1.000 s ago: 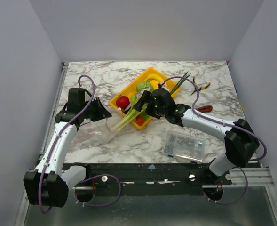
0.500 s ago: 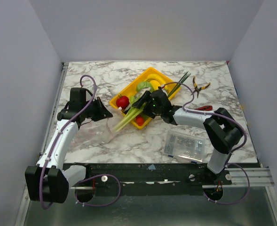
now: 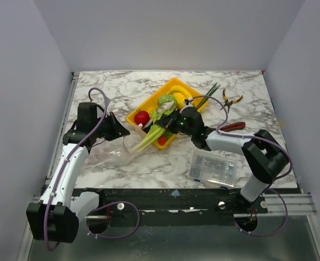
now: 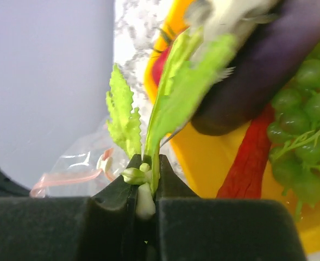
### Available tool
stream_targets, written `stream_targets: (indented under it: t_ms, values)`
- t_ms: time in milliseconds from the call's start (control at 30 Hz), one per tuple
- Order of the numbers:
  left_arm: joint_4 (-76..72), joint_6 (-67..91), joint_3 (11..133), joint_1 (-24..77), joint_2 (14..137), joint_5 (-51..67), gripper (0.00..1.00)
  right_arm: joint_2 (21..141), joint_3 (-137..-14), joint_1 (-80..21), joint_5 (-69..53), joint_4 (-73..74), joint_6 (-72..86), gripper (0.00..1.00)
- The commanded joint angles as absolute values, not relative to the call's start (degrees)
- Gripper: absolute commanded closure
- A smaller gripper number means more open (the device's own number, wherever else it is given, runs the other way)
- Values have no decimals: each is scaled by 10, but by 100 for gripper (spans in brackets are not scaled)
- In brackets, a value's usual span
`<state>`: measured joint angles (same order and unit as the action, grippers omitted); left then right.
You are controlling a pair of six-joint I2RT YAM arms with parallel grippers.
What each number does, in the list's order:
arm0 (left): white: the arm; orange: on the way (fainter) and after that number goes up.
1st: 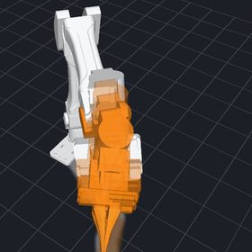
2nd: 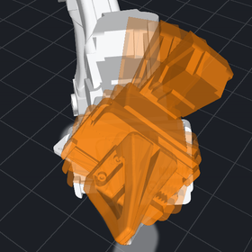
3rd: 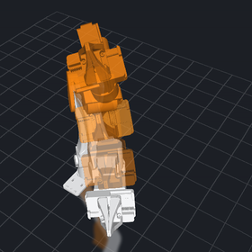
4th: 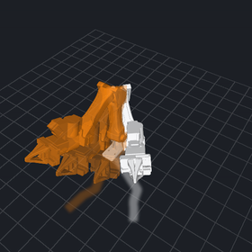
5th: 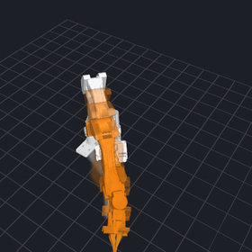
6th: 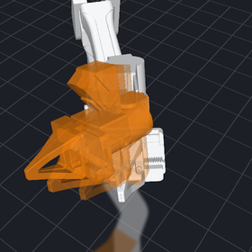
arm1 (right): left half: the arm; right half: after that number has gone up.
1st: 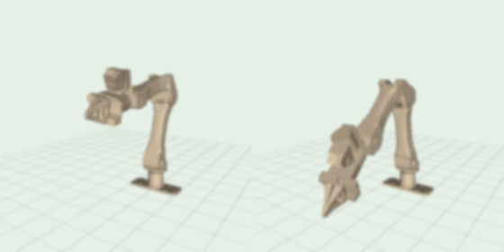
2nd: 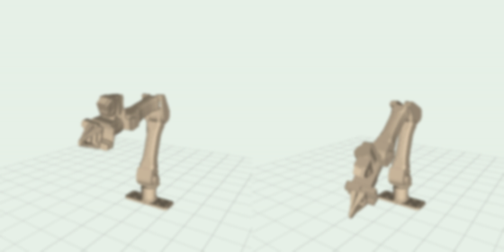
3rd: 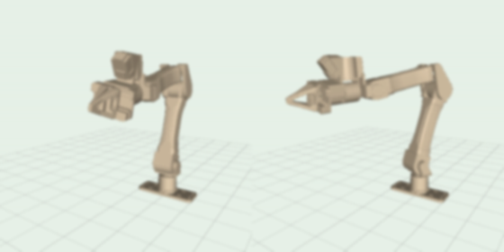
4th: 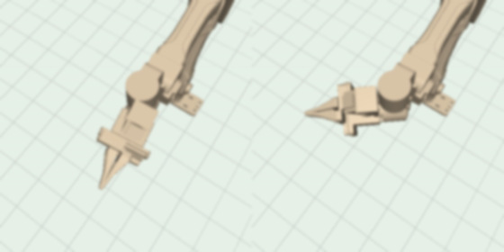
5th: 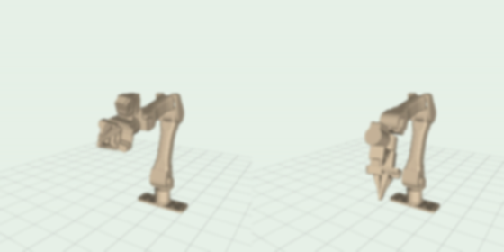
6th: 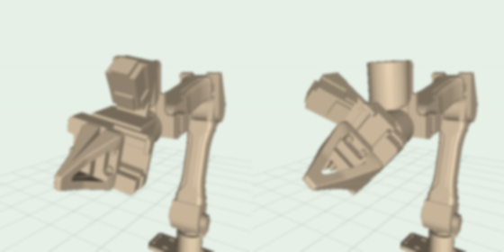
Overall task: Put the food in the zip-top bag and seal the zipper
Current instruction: Place the fake vegetable in the zipper food storage bag.
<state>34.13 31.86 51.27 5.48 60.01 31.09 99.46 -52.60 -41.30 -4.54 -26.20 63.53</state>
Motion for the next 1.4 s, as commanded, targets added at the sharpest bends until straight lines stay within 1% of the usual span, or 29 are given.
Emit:
stream_targets:
  t_ms: [0,167,333,567,700,767,833,1067,1267,1367]
  values:
    - [349,385,518,53,551,319,100,894,-498,-418,-57,-346,603,100]
    - [346,445,517,50,522,332,100,808,-481,-422,-36,-381,592,100]
    - [277,508,493,50,514,410,100,773,-495,-452,-2,-419,540,100]
    - [177,601,466,50,509,501,100,817,-505,-536,83,-544,432,100]
    - [180,610,485,50,496,499,100,842,-505,-565,105,-557,417,100]
    - [167,620,493,50,491,496,100,848,-477,-576,121,-618,419,100]
    - [124,647,483,50,485,506,100,856,-460,-585,127,-667,413,100]
    - [79,686,467,50,488,522,100,851,-415,-595,184,-707,409,100]
    - [48,717,428,50,477,524,100,889,-418,-616,198,-800,252,100]
    - [78,699,425,50,482,523,100,900,-422,-615,221,-837,187,100]
